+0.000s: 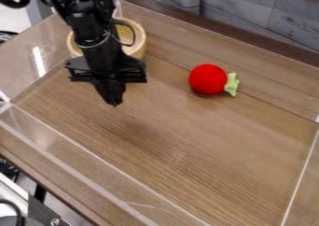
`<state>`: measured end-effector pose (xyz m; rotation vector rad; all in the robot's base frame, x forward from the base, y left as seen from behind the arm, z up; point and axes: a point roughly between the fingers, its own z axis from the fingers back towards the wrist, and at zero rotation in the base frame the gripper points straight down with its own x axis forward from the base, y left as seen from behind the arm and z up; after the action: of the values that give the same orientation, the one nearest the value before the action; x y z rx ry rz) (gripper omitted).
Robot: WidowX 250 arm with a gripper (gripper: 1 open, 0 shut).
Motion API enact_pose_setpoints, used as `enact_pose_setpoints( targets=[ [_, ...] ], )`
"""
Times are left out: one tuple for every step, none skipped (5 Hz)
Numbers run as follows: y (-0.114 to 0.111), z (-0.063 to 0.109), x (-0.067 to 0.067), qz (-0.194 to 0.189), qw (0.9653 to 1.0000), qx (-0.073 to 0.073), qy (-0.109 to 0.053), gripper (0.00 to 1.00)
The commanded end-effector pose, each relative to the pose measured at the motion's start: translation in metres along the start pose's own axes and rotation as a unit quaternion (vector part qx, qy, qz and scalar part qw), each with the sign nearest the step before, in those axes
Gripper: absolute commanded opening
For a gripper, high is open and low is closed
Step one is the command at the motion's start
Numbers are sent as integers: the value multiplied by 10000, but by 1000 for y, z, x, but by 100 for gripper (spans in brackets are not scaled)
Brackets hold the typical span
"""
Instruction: Remove the green stick from the brown bowl and put it on the table
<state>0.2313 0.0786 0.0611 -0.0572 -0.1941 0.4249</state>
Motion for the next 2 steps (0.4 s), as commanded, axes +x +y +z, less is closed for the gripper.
enact_pose_setpoints(
  targets=[
    [7, 4, 9, 42, 9999, 50, -150, 100],
    [13, -2, 11, 38, 9999, 96, -82, 100]
  ],
)
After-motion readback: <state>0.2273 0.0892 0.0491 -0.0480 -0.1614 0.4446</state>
